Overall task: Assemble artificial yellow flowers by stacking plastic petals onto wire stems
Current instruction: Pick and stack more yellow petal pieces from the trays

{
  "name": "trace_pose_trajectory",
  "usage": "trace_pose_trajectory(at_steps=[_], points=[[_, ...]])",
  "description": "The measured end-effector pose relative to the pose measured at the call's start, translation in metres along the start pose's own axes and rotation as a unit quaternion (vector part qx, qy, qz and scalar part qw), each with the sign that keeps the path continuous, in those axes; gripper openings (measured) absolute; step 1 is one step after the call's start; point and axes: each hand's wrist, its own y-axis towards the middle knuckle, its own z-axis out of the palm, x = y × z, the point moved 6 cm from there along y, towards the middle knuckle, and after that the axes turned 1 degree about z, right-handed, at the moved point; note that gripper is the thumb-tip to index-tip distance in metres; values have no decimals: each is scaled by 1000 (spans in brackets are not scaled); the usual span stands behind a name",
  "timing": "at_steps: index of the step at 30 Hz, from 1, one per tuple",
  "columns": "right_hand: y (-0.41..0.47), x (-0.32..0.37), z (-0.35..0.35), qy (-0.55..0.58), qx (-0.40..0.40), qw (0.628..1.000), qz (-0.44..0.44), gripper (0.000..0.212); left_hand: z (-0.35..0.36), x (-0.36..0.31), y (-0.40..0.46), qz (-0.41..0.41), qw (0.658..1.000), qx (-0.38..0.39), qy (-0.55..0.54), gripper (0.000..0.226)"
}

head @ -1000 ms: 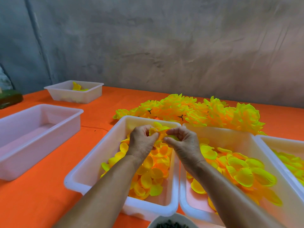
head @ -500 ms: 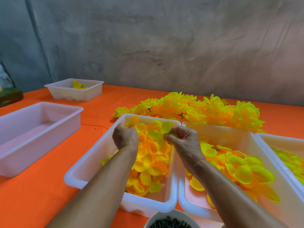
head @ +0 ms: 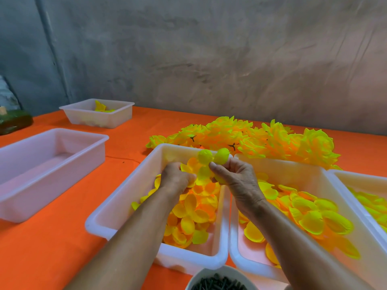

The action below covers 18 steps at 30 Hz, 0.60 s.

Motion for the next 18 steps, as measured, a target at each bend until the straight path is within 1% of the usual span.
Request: trace_pose_trajectory(at_steps=[2,4,6,7,9,10,11,12,13,14,15,16,17,18], points=[[-1,2,4,-12,24,1000,-6,18,1,2,1,3,999,10,47,19],[-3,2,9,-14,54,998,-9,7,4,2,2,15,995,32,89,27],[-3,1,11,-7,66,998,-6,11,5,0,2,26,992,36,117,28],[-3,1,11,-6,65,998,-5,12,3,-3,1,34,991,16,125,30],[-2,2,10,-9,55,998,-8,12,-8,-15,-2,76,990,-63,103,28],[-2,2,10,-10,50,999,-7,11,-13,-21,-5,106,988,-96,55,22],[-3,2,9,-9,48,999,-5,10,-15,-26,-7,127,987,-102,-16,16],[-3,2,9,-5,48,999,-3,9,-13,-30,-10,132,985,-77,-86,16],[-3,2,9,3,50,999,-3,8,-8,-32,-14,121,983,-29,-138,21],[-3,2,9,11,53,999,-3,7,0,-33,-18,109,981,30,-158,24],[-4,4,9,15,55,998,-4,6,6,-34,-22,105,979,83,-156,22],[-5,5,9,13,55,998,-5,5,10,-35,-25,105,976,119,-152,17],[-6,6,9,7,54,998,-3,5,12,-35,-28,104,973,135,-158,12],[-7,7,10,-2,54,999,2,5,11,-34,-28,99,971,136,-170,8]])
